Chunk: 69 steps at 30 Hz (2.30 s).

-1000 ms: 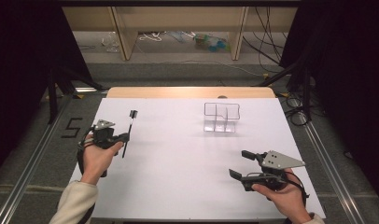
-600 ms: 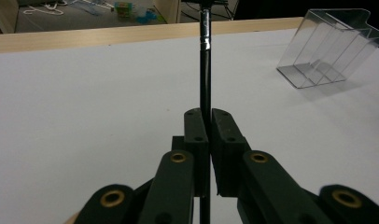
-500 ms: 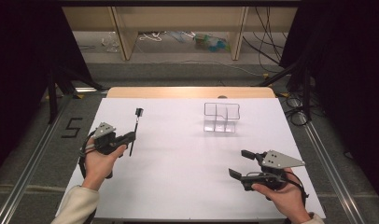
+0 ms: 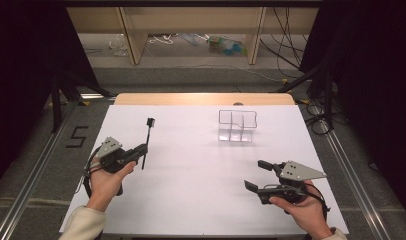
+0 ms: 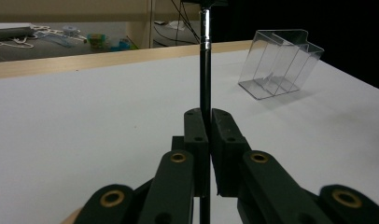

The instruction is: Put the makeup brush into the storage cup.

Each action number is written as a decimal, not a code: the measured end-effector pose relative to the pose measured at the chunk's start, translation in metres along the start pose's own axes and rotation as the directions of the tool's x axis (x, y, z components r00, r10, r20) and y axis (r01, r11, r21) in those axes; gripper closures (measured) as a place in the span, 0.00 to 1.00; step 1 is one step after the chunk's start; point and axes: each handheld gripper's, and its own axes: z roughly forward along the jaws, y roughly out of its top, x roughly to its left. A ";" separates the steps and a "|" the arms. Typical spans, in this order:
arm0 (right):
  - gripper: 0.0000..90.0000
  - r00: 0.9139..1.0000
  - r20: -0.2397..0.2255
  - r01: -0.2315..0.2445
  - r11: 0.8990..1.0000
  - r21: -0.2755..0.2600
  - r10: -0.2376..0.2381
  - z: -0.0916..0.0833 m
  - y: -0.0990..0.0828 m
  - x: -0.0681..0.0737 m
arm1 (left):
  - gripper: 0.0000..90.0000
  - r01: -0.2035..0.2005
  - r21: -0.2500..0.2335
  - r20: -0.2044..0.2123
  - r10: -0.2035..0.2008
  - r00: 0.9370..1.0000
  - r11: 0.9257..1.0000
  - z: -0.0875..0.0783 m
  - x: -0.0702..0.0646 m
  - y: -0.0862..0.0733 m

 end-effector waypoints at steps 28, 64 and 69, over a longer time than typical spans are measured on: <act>0.18 1.000 -0.025 -0.005 0.999 -0.048 0.003 0.002 -0.001 -0.002 | 0.95 -0.026 -0.141 0.121 0.043 0.992 0.990 -0.001 -0.029 0.003; 0.18 0.999 -0.017 -0.033 0.997 -0.068 0.032 0.007 0.001 -0.003 | 0.95 -0.038 -0.190 0.218 0.080 0.973 0.981 0.011 -0.058 0.003; 0.18 0.999 -0.028 -0.046 0.995 -0.088 0.044 0.008 0.002 -0.003 | 0.95 -0.045 -0.191 0.229 0.089 0.969 0.981 0.013 -0.062 0.003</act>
